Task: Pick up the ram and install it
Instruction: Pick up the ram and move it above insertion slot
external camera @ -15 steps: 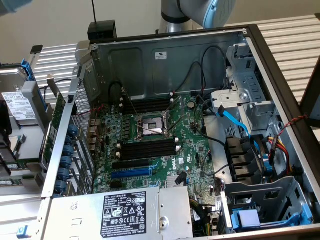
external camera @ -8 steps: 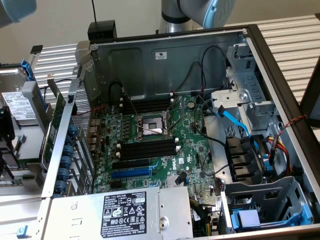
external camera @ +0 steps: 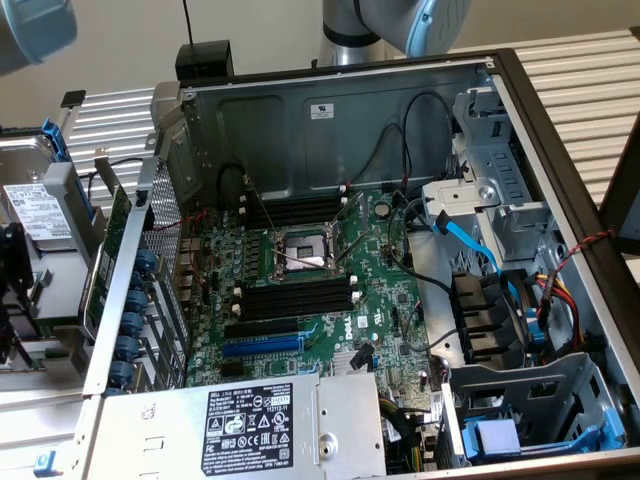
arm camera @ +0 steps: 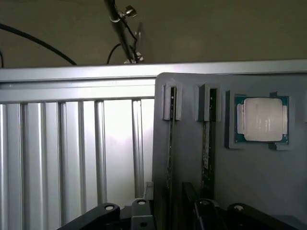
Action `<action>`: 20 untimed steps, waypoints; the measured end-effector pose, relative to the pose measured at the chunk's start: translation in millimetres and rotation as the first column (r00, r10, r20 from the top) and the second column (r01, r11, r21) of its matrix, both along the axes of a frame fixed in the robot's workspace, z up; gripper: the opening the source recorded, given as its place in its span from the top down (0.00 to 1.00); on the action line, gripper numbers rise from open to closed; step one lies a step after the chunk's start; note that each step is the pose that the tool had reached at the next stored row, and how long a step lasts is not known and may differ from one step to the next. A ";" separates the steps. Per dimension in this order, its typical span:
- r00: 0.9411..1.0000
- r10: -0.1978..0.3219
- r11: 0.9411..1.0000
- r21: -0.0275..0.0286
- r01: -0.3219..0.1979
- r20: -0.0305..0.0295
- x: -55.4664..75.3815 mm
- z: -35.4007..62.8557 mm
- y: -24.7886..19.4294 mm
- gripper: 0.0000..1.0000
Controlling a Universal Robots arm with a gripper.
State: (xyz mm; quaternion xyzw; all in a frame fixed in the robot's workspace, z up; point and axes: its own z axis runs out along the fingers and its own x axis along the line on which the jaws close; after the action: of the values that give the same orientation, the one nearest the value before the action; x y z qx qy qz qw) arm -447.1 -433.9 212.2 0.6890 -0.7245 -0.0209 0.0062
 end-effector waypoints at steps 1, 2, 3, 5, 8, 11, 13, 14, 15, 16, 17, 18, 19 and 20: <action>1.000 0.000 1.000 0.000 0.000 0.000 0.0 -1.0 0.7 0.64; 1.000 0.000 1.000 0.000 0.000 0.000 0.0 -1.7 1.4 0.64; 1.000 0.000 1.000 0.000 0.000 0.000 -0.1 -2.3 2.0 0.64; 1.000 0.000 1.000 0.000 0.000 0.000 -0.9 -3.9 2.4 0.64; 1.000 0.000 1.000 0.000 0.000 -0.001 -2.2 -5.8 2.6 0.64; 1.000 0.000 1.000 0.001 0.000 -0.001 -2.5 -7.6 2.6 0.64; 1.000 0.000 1.000 0.001 0.000 -0.001 -2.6 -8.7 2.6 0.64; 1.000 0.000 1.000 0.001 0.000 -0.001 -2.6 -9.0 2.6 0.64; 1.000 0.000 1.000 0.001 0.000 -0.001 -2.7 -9.2 2.7 0.65; 1.000 0.000 1.000 0.002 0.000 -0.002 -2.7 -9.3 2.7 0.72; 1.000 0.000 1.000 0.002 0.000 -0.001 -2.7 -9.6 2.7 0.72; 1.000 0.000 1.000 0.002 0.000 -0.001 -2.7 -9.7 2.7 0.78; 1.000 0.000 1.000 0.002 0.000 -0.001 -2.6 -9.8 2.6 0.84; 1.000 0.000 1.000 0.002 0.000 -0.002 -2.7 -9.9 2.7 0.88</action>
State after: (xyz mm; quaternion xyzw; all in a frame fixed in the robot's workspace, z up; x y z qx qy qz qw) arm -449.8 -431.2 202.3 0.6889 -0.7245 -0.0222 0.0061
